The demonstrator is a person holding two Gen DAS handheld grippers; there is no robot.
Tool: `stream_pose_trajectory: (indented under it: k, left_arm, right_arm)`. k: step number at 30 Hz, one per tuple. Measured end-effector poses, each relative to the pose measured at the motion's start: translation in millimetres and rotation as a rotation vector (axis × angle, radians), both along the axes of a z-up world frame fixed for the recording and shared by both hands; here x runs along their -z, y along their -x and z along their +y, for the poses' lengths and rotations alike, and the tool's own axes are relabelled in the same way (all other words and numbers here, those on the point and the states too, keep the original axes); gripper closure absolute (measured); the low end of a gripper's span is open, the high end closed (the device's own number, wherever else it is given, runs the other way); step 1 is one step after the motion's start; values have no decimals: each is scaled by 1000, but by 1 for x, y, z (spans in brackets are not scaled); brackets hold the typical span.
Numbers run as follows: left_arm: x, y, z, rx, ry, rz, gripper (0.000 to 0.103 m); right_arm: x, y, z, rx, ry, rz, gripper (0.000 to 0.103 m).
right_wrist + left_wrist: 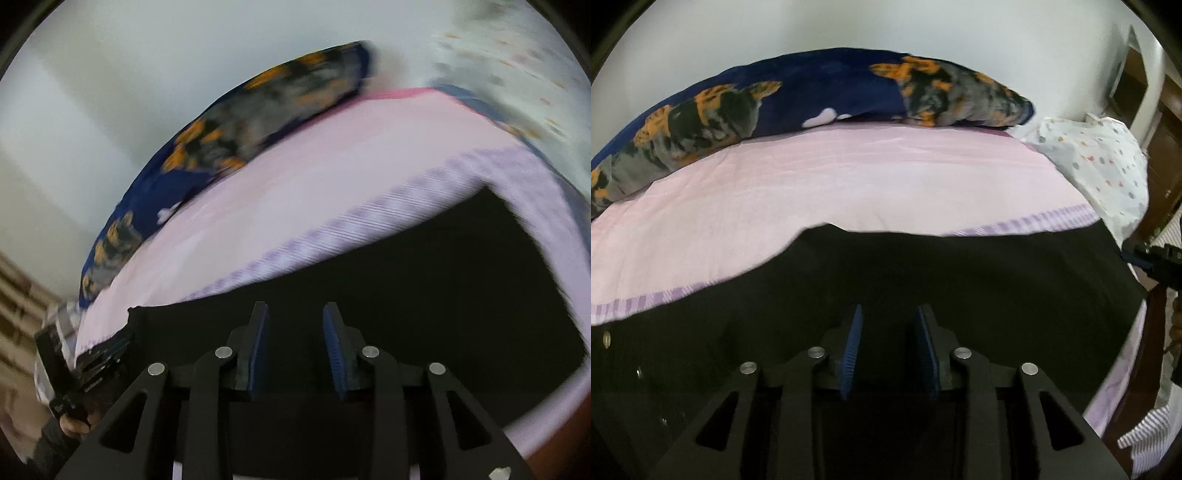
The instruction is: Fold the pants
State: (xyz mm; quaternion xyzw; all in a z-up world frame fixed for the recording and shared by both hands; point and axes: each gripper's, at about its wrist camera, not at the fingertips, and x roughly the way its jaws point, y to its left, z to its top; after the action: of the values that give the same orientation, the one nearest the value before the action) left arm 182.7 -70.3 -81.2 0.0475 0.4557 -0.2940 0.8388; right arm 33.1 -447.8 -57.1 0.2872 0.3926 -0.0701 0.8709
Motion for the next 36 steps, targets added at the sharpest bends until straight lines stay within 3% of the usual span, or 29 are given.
stream_pose_trajectory:
  k: [8, 14, 29, 30, 32, 36]
  left_arm:
    - [0, 62, -18, 84, 12, 25, 68]
    - [5, 90, -30, 143, -18, 43, 67]
    - [13, 108, -43, 196, -69, 63, 67]
    - [13, 107, -42, 195, -65, 64, 66]
    - [14, 106, -42, 195, -60, 67, 66]
    - [15, 104, -41, 193, -41, 72, 64]
  right_arm:
    - [19, 113, -65, 288, -122, 32, 73]
    - [37, 145, -85, 367, -192, 15, 73]
    - [62, 135, -133, 483, -291, -66, 75]
    - [61, 133, -135, 483, -284, -69, 77]
    - [63, 129, -137, 482, -273, -58, 93]
    - [59, 127, -135, 478, -262, -61, 94]
